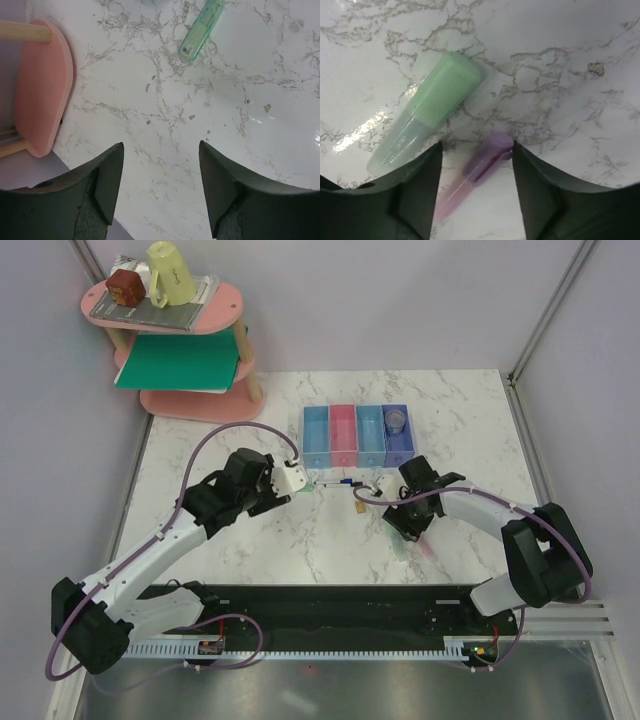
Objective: Sort the stationery into containers
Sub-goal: Pick up the pen from the center of the board.
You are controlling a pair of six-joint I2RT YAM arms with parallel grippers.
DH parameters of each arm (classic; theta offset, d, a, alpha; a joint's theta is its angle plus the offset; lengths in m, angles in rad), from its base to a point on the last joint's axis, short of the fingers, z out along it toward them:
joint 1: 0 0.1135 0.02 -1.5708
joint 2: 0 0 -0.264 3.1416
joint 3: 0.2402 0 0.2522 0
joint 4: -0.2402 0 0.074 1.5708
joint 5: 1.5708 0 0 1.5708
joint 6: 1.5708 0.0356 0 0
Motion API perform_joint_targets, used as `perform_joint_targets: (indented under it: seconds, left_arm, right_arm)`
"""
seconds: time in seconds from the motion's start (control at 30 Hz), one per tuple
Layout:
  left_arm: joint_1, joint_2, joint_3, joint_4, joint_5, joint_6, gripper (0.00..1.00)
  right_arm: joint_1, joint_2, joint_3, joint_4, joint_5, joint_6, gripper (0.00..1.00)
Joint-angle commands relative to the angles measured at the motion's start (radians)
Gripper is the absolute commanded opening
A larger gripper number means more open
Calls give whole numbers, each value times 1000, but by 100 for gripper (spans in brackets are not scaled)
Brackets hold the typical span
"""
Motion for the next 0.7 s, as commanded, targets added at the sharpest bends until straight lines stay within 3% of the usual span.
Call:
perform_joint_targets:
  seconds: [0.0,0.07,0.1,0.23,0.4,0.67]
  left_arm:
    - [-1,-24,69,-11,-13,46,69]
    - [-1,-24,87,-11,-19,53,69]
    - [-1,-24,93,-11,-24,56,70]
    - [-1,-31,121,-14,-34,63,70]
    - [-1,-52,129,-17,-42,80,70]
    - [-1,-75,113,-49,-30,85,70]
  right_arm:
    - [8,63,-13,53,-4,0,47]
    - [9,77,-8,53,-1,-2,31]
    - [9,80,-5,55,1,-2,19]
    - [8,58,8,45,4,9,0]
    - [9,-26,59,4,2,24,0]
    - [8,-92,303,-45,-27,81,0]
